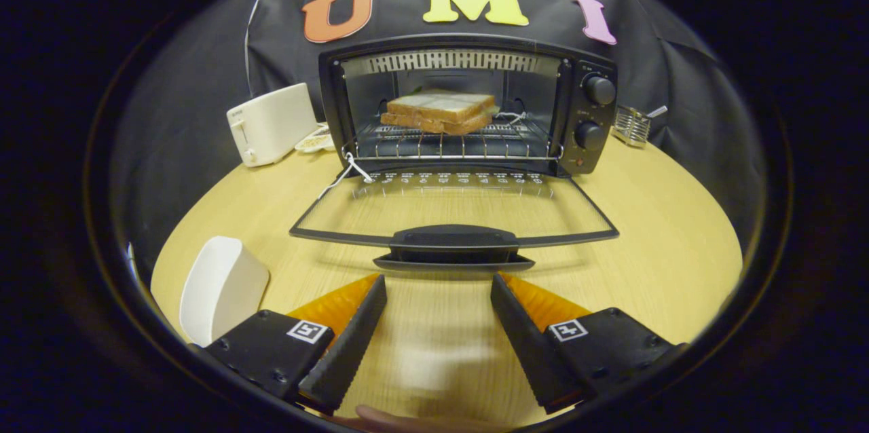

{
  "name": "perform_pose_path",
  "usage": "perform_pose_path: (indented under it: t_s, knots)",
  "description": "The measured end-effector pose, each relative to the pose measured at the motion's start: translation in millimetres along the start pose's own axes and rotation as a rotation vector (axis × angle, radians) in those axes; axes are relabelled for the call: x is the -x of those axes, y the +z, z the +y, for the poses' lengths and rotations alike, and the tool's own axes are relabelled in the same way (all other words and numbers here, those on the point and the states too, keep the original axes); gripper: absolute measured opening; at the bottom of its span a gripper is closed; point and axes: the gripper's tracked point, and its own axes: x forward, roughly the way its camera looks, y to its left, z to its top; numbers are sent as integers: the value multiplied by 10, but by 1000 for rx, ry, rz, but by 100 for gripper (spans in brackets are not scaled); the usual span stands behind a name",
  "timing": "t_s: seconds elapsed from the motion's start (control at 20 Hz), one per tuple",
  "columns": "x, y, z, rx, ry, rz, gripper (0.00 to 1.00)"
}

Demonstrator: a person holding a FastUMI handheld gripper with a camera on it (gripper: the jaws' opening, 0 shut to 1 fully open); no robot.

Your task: Open the toaster oven, put the food inside, and close the toaster oven door.

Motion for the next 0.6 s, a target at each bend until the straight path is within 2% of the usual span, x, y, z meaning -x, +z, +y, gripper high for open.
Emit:
perform_pose_path:
  t_s: [0.4,0.6]
  knots:
    - [21,33,0,-16,30,-40,100]
    - [142,141,-29,-26,48,-135,100]
